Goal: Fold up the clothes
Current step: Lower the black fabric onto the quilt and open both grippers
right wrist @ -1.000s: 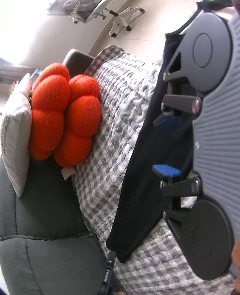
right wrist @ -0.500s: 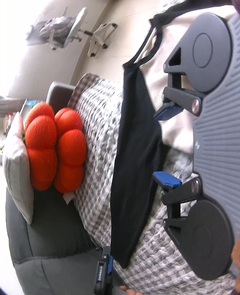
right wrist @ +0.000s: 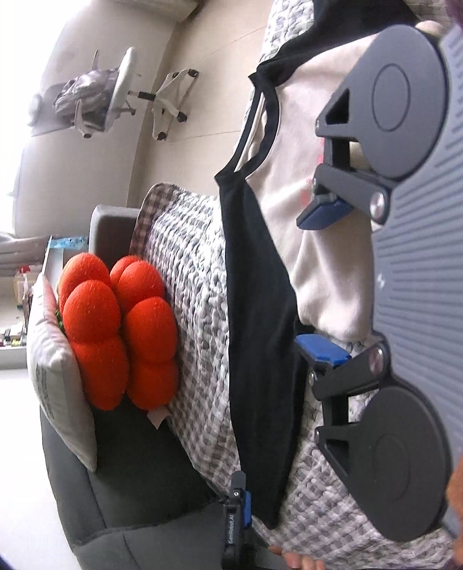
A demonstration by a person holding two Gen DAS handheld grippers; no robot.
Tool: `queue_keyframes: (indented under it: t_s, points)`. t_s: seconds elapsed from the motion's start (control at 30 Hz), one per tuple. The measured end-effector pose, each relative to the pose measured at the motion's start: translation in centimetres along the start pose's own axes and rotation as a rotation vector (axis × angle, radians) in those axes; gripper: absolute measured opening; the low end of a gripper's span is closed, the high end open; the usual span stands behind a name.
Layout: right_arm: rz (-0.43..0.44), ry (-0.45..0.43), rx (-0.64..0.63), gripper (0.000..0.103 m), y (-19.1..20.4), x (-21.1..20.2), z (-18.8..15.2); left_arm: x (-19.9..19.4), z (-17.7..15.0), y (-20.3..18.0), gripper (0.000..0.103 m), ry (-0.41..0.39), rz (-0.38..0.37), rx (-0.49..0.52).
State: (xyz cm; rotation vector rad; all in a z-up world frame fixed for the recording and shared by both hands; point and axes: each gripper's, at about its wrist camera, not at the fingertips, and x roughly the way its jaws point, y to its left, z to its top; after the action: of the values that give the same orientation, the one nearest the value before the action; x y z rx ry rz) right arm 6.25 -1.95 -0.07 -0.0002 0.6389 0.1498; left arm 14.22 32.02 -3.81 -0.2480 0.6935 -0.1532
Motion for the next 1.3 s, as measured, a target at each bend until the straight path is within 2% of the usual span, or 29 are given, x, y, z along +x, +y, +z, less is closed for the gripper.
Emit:
queue_keyframes:
  t_s: [0.37,0.6,1.3]
  points:
    - [-0.017,-0.01,0.03,0.071,-1.7,-0.4,-0.1,1.0,-0.6,-2.3,0.075,0.034,-0.045,0.028]
    - [-0.028,-0.014,0.03,0.073,-2.4,-0.7,-0.2,1.0,-1.0,-4.2,0.081,0.029,-0.061,0.066]
    - [-0.095,-0.014,0.097,0.075,-6.7,-1.6,-0.8,1.5,-2.3,-7.7,0.089,0.05,-0.068,0.17]
